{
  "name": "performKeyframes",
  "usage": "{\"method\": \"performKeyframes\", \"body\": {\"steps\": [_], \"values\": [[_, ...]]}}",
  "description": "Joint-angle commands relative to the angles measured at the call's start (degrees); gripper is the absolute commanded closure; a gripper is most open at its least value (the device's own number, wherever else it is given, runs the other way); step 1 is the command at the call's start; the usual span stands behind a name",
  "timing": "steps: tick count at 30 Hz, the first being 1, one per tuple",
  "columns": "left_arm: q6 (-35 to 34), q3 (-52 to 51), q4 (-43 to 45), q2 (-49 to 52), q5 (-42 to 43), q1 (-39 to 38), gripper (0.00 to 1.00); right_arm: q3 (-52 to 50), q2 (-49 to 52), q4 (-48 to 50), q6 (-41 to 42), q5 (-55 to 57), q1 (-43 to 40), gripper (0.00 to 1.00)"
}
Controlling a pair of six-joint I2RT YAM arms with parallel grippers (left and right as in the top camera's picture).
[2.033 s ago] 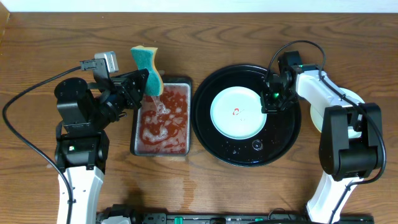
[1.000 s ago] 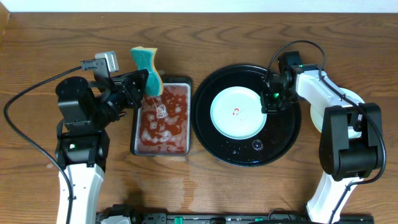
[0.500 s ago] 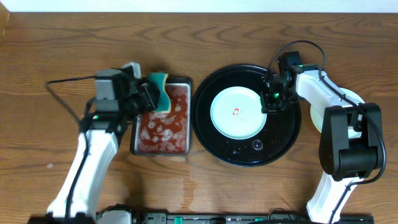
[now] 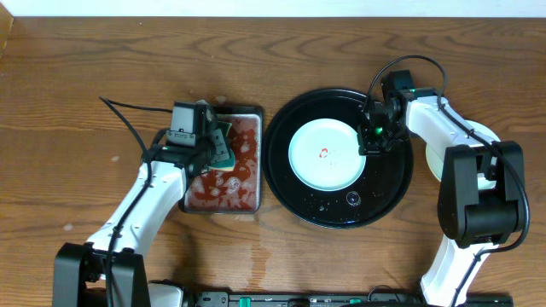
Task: Clean dirty plates on tray and stack at the side
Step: 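Hold the sponge raised above the water tray with left gripper, then move the sponge over the mint plate held by right gripper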
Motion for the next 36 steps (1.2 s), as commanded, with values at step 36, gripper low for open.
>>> {"method": "performKeyframes", "body": {"steps": [36], "values": [[-12.5, 17.51, -1.42, 8.9, -1.22, -23.67, 0.93, -0.94, -0.31, -0.63, -1.09, 3.04, 3.19, 0.99]]}}
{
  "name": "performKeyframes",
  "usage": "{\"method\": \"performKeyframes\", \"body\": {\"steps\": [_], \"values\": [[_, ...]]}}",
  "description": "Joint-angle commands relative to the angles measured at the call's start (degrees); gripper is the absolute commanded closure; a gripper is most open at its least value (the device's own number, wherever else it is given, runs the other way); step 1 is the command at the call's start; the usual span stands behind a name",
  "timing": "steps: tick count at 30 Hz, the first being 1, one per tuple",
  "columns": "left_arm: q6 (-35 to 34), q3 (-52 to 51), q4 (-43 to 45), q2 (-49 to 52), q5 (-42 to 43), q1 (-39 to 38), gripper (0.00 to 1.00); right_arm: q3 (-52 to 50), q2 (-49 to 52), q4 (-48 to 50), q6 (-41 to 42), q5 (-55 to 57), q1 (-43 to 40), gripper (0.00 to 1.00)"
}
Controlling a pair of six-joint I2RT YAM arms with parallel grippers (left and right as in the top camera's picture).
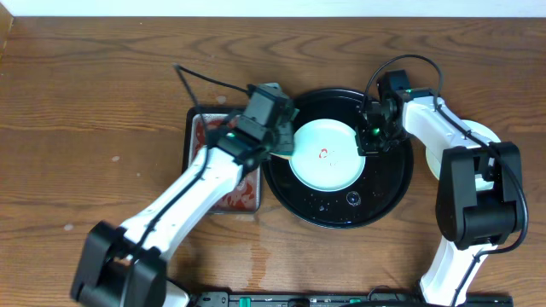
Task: Clean dirty plates on tray and stack at the side
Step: 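Move the sponge over the mint plate held by right gripper, then scrub the red-marked mint plate with the sponge using left gripper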
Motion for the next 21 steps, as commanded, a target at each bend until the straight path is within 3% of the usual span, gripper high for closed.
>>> {"method": "performKeyframes", "body": {"steps": [1, 17, 21], "values": [[-4.96, 1.62, 2.67, 3.28, 3.48, -2.56, 0.93, -0.94, 0.04, -0.5, -1.09, 0.96, 1.9, 0.99], [-20.13, 1.62, 19.04, 16.63, 3.54, -11.23, 0.93, -0.94, 0.04, -0.59, -1.07, 0.94, 2.01, 0.99], [-20.55, 1.62, 20.06, 18.64, 3.54, -11.37, 0.93, -0.94, 0.04, -0.59, -1.09, 0.94, 2.01, 0.99]]}}
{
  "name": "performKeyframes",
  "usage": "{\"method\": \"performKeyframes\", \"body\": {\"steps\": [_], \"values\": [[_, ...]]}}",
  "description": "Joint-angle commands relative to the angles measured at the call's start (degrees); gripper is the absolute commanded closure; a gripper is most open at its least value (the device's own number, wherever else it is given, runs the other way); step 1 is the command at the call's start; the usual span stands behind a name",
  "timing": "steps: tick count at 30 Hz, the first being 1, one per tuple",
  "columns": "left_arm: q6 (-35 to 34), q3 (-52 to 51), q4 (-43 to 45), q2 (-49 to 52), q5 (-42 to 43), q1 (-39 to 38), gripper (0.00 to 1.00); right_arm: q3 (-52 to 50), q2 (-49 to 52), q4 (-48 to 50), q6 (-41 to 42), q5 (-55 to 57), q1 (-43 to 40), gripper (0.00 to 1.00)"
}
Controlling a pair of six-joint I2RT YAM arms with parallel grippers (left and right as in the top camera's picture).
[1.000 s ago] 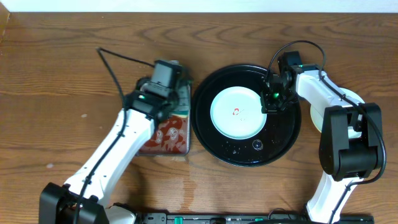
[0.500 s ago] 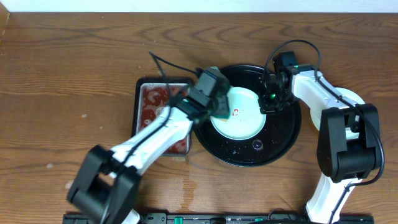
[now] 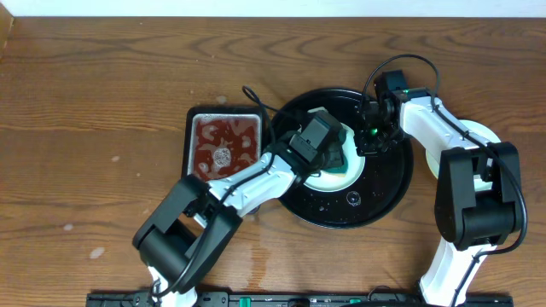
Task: Clean dirty plates on tray and stack at the side
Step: 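Scrub the red-marked mint plate with the sponge using left gripper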
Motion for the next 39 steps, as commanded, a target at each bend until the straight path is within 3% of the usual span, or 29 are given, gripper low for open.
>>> {"method": "performKeyframes", "body": {"steps": [1, 10, 19, 27, 39], "values": [[-2.36, 1.62, 0.31, 1.75, -0.33, 0.11, 0.93, -0.96, 0.15, -0.61, -1.09, -0.11, 1.38, 0.99], [-1.64, 1.6, -8.61, 3.72, -11.23, 1.99, 0.93, -0.96, 0.15, -0.83, -1.09, -0.11, 1.38, 0.99], [2.89, 1.62, -15.32, 1.11, -11.67, 6.19, 0.93, -0.96, 0.15, -0.83, -1.09, -0.11, 1.44, 0.99], [4.2, 1.62, -12.72, -5.2, -6.93, 3.63, 0.93, -0.96, 0.15, -0.79, -1.09, -0.11, 1.44, 0.99], [1.4, 1.6, -3.52, 0.35, -5.25, -1.44, 0.93, -0.96, 0.15, -1.05, -1.09, -0.11, 1.44, 0.99]]}}
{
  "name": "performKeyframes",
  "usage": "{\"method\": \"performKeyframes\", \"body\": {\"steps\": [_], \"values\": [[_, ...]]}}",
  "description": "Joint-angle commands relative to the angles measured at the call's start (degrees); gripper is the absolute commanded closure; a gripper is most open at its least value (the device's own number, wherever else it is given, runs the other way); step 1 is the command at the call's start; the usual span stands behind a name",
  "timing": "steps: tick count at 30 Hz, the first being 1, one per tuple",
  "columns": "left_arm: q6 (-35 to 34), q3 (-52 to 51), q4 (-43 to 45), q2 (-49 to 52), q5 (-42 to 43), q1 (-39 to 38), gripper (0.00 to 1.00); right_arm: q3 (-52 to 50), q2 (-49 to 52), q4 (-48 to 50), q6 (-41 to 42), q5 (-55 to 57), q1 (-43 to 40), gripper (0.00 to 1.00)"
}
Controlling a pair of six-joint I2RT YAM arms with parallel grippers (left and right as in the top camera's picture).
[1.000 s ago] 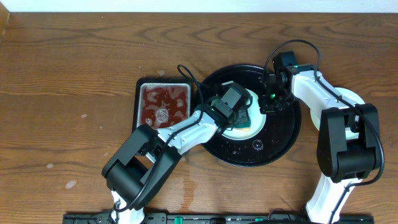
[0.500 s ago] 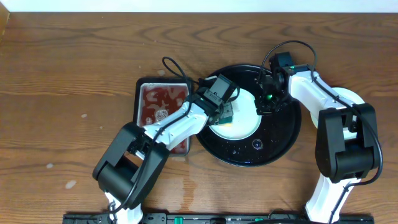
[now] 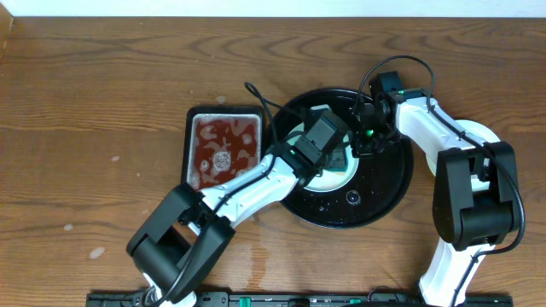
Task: Clean dirty plates on tray and stack at the side
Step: 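Scrub the red-marked mint plate with the sponge using left gripper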
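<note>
A round black tray [image 3: 380, 200] holds a pale mint plate [image 3: 317, 178], mostly covered by my left arm. My left gripper [image 3: 338, 157] is down over the middle of the plate, shut on a green sponge [image 3: 345, 163] that peeks out at its right side. My right gripper [image 3: 365, 141] sits at the plate's right rim and looks shut on it. The red smear on the plate is hidden under the left gripper.
A rectangular metal pan [image 3: 223, 155] of red, foamy liquid stands just left of the tray. A white plate [image 3: 482, 135] lies on the table to the right, partly under my right arm. Cables trail from both wrists.
My left gripper with the sponge has shifted slightly toward the far side on the plate. The right gripper stays at the plate's right rim, turned a little.
First my left gripper held the sponge in the pan of red liquid while the right gripper stayed at the plate's rim. Then the left gripper was at the tray's left edge, then over the plate's middle covering the red smear, where it still is.
</note>
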Motion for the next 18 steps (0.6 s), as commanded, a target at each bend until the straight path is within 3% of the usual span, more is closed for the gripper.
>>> {"method": "performKeyframes", "body": {"steps": [1, 7, 13, 18], "values": [[-2.54, -0.11, 1.36, 3.82, -0.07, 0.35, 0.93, -0.94, 0.17, -0.68, -1.11, 1.7, 0.31, 0.99], [-2.16, -0.11, 2.38, 7.67, 0.04, 0.44, 0.93, -0.94, 0.17, -0.68, -1.11, 1.7, 0.31, 0.99], [-1.09, -0.11, -6.82, 7.56, -8.0, 2.14, 0.92, -0.94, 0.17, -0.7, -1.11, 1.7, 0.31, 0.99], [1.03, -0.11, -12.17, 5.57, -9.16, 5.75, 0.93, -0.94, 0.17, -0.7, -1.11, 1.7, 0.31, 0.99]]}}
